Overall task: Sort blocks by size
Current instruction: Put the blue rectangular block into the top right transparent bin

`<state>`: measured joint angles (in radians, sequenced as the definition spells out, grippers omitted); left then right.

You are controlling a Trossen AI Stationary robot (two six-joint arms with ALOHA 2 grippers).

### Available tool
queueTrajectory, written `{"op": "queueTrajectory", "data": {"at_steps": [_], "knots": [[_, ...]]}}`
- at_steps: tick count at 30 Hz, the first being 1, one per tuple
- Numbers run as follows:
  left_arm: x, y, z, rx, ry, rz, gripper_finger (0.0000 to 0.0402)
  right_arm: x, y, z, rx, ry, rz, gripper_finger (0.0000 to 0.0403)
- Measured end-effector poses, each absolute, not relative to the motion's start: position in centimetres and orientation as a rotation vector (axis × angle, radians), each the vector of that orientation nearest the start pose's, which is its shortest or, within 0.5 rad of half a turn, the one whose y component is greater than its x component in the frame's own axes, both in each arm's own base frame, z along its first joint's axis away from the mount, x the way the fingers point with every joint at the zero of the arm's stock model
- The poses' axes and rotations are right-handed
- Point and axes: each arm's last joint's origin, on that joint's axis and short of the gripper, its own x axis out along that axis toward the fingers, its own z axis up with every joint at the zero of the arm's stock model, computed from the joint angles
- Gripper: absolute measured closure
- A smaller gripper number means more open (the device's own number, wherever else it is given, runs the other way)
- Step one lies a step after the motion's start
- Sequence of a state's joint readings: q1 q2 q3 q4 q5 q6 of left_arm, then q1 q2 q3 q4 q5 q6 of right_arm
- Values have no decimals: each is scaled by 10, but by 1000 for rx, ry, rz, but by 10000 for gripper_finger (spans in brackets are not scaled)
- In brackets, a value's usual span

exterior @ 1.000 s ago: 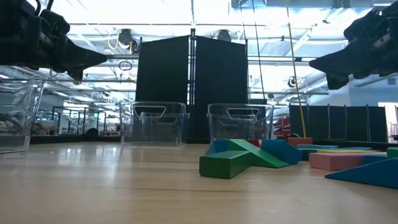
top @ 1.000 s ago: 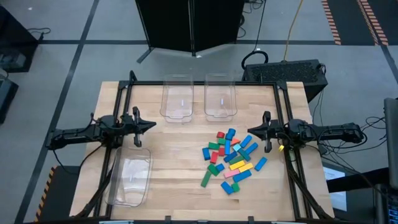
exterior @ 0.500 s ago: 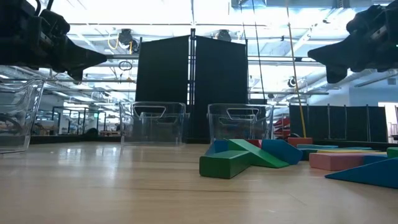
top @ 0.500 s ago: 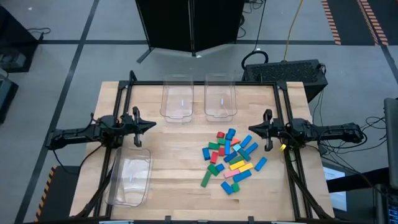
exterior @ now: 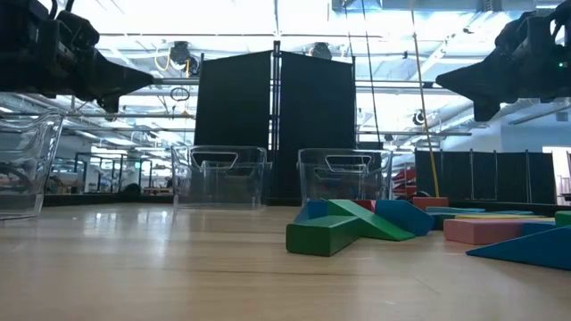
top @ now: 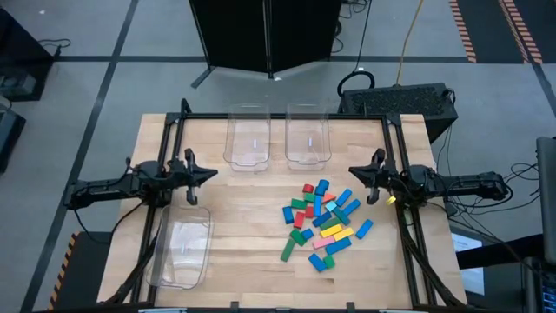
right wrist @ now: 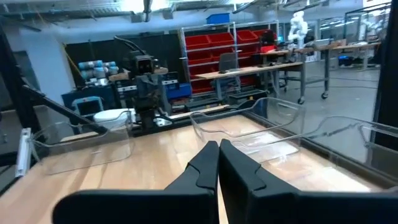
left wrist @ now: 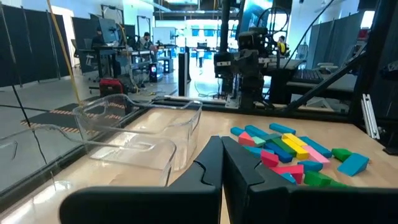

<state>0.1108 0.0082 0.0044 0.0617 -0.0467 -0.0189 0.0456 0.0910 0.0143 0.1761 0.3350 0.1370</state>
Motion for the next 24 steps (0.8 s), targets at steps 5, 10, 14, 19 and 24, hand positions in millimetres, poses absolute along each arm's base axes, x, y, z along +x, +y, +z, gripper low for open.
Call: {"op": "queueTrajectory", "data": {"at_steps": [5,10,14,19,24], "knots": [[96,14,173,13,-83,230,401,100,-8,178,115,-115,-381,368],[96,17,172,37,-68,324,399,99,-12,179,123,-135,-459,303],[95,18,172,37,-55,360,379,98,-15,179,155,-141,-497,248],[94,18,178,34,-74,366,343,99,-16,177,173,-129,-509,200],[93,18,194,24,-98,377,314,101,-16,176,181,-114,-508,178]]}}
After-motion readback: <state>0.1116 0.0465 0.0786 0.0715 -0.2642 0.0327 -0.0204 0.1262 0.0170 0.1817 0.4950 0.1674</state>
